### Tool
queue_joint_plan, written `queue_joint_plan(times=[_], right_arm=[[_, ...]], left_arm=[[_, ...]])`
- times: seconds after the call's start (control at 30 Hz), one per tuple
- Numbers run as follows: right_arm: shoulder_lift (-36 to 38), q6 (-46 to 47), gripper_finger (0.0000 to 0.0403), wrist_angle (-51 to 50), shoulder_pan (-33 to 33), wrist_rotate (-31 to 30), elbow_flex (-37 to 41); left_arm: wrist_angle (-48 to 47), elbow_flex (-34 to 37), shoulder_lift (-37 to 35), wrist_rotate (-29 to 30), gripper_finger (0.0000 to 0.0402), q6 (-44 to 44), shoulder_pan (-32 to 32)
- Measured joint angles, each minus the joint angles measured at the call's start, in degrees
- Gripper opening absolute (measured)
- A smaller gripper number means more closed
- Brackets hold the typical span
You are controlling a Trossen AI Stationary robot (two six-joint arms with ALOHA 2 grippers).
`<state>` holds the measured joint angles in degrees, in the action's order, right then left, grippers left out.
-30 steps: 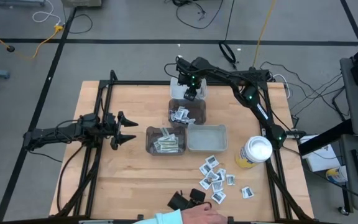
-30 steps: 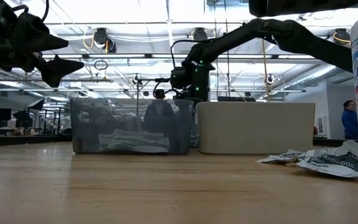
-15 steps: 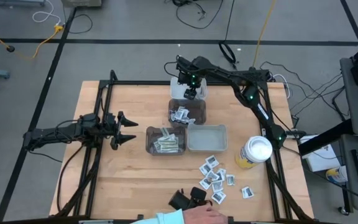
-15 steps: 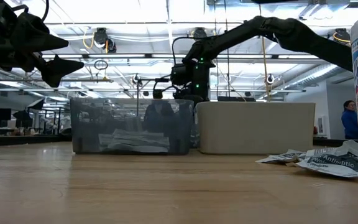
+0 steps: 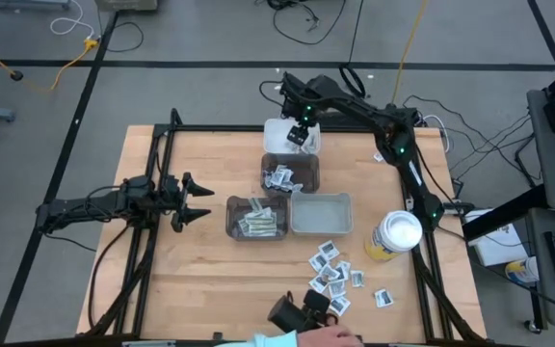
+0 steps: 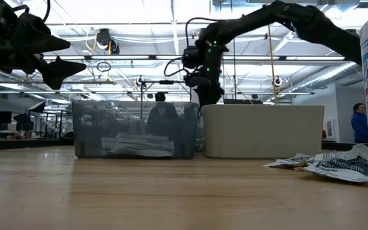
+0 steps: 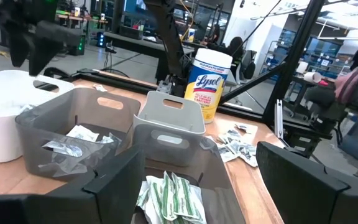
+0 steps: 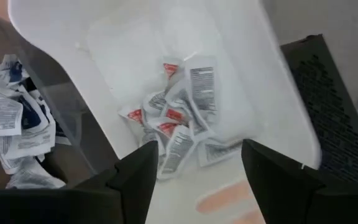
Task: Pick & Place First Aid Supplies
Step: Put the white ointment pack into the white bin
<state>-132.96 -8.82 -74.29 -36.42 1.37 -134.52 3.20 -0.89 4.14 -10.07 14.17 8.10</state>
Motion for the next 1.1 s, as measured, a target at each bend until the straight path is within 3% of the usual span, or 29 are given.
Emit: queue_joint_plan(times=[0.27, 0.6, 0.77, 1.1], right_arm=[[1.4, 1.2, 0.0228, -1.6, 0.1, 0.0, 0.0], [4.7, 23.1, 0.0225, -6.1, -2.9, -4.4, 1.3], [10.7, 32.2, 0.0221, -3.7, -4.7, -4.3, 10.7], [31.1, 44.0, 0.0221, 9.2, -7.8, -4.4, 42.2]], left_arm=[[0.0, 0.0, 0.0, 0.0, 0.0310, 0.0, 0.0], [0.0, 0.0, 0.0, 0.0, 0.0310, 0.0, 0.0], [0.0, 0.0, 0.0, 0.0, 0.0310, 0.0, 0.0], [0.0, 0.0, 0.0, 0.0, 0.0310, 0.0, 0.0]])
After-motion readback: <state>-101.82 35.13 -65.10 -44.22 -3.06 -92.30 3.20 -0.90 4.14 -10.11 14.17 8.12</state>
